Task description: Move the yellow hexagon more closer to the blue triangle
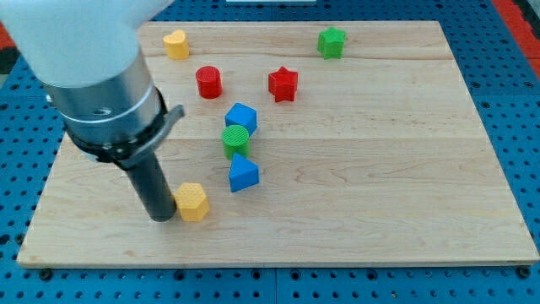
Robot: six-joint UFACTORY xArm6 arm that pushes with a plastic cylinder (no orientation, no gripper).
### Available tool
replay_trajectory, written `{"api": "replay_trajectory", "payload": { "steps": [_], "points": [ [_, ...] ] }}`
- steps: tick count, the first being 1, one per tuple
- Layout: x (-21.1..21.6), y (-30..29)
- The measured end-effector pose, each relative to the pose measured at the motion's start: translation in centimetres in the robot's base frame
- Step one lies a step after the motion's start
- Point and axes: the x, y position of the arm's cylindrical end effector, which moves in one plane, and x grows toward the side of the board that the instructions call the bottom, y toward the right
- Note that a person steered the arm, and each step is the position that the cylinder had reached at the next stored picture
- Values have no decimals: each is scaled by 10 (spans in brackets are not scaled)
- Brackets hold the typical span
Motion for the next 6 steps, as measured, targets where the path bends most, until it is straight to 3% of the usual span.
{"api": "replay_trajectory", "payload": {
  "steps": [1,2,6],
  "points": [
    [1,24],
    [1,-29],
    [-7,35]
  ]
}}
